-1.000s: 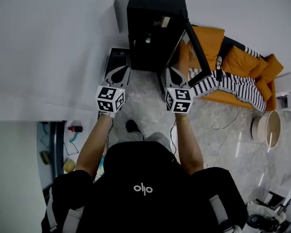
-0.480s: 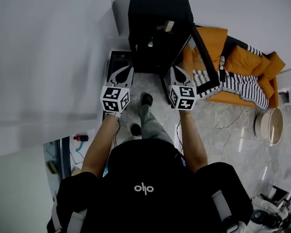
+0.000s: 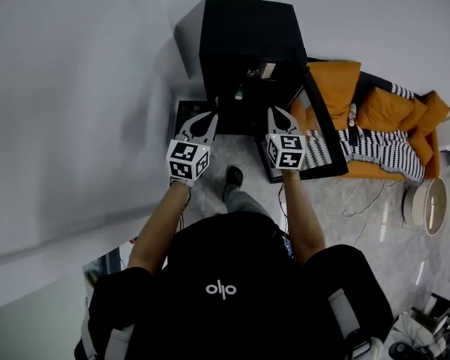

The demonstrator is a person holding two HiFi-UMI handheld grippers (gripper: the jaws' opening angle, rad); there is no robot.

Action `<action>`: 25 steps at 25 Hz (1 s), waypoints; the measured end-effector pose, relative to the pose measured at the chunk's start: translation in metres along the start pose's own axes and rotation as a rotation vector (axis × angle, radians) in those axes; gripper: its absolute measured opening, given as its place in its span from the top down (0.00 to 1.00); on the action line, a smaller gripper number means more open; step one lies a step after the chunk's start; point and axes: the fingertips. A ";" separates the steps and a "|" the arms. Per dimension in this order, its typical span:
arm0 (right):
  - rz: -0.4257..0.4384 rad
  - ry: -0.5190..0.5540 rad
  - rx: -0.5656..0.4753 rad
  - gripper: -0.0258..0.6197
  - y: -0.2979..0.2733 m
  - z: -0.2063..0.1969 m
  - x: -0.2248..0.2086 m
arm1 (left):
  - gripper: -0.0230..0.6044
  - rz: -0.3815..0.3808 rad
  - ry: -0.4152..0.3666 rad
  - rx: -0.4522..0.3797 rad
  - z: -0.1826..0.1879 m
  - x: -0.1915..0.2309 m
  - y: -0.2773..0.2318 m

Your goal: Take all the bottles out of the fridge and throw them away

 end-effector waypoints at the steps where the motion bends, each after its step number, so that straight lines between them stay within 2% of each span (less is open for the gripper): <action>1: -0.001 -0.006 0.005 0.96 -0.012 0.001 -0.005 | 0.96 -0.006 -0.007 0.007 0.003 0.005 -0.010; 4: 0.002 -0.030 0.031 0.93 -0.050 -0.002 -0.021 | 0.96 -0.017 -0.014 0.020 0.007 0.017 -0.039; 8: -0.003 -0.063 0.075 0.74 -0.100 -0.010 -0.040 | 0.96 -0.022 -0.007 0.032 0.012 0.030 -0.073; 13: -0.076 -0.083 0.104 0.63 -0.155 -0.025 -0.070 | 0.96 -0.027 -0.006 0.052 0.006 0.039 -0.106; 18: -0.121 -0.084 0.140 0.57 -0.202 -0.035 -0.091 | 0.96 -0.010 -0.007 0.060 0.006 0.052 -0.127; 25: -0.132 -0.077 0.177 0.56 -0.242 -0.040 -0.100 | 0.96 0.013 0.006 0.070 0.002 0.070 -0.142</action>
Point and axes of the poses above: the fingertips, and each gripper's own axes: y backward along the fingers, x to its left, z out of its top, and after that the axes turned 3 degrees about -z, right-handed
